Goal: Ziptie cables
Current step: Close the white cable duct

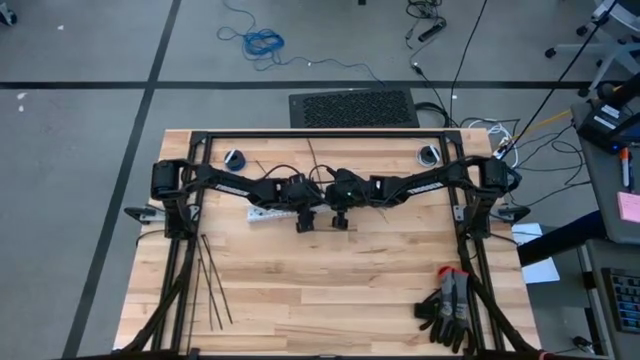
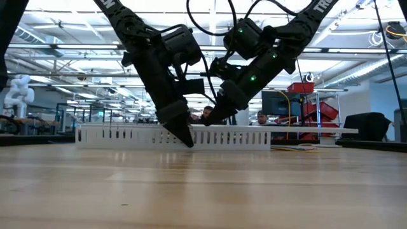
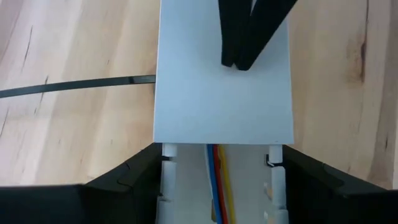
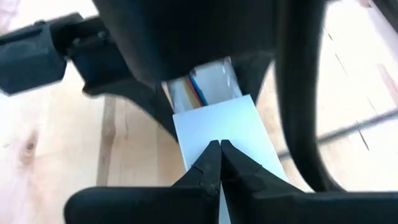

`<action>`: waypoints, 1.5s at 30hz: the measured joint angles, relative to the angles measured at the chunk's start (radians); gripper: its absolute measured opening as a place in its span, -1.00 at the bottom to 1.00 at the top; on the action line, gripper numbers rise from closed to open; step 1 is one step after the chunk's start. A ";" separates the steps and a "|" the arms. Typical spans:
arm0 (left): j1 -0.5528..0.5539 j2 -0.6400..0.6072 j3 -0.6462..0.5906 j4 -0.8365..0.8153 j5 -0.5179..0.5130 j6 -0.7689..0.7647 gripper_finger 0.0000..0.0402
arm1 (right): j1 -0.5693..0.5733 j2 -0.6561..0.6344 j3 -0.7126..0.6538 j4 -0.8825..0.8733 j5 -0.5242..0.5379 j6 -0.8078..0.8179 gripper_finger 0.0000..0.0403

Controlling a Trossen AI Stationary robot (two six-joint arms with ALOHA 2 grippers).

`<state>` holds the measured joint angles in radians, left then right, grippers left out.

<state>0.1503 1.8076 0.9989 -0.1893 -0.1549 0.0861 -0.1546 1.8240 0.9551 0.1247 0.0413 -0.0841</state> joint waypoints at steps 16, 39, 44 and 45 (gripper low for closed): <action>0.000 0.008 -0.001 0.042 0.014 -0.018 0.23 | -0.004 0.081 -0.004 0.166 -0.068 -0.009 -1.00; -0.001 0.016 0.007 0.080 0.028 -0.020 0.23 | 0.000 -0.178 -0.004 -0.144 -0.014 -0.055 -0.92; -0.001 0.016 0.007 0.078 0.028 -0.021 0.23 | -0.016 -0.114 -0.004 -0.140 -0.013 -0.044 -0.99; -0.001 0.016 0.007 0.077 0.028 -0.021 0.23 | -0.023 -0.100 -0.004 -0.128 -0.012 -0.039 -0.99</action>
<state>0.1490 1.8240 1.0056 -0.1119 -0.1268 0.0655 -0.1780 1.7240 0.9516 -0.0034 0.0290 -0.1234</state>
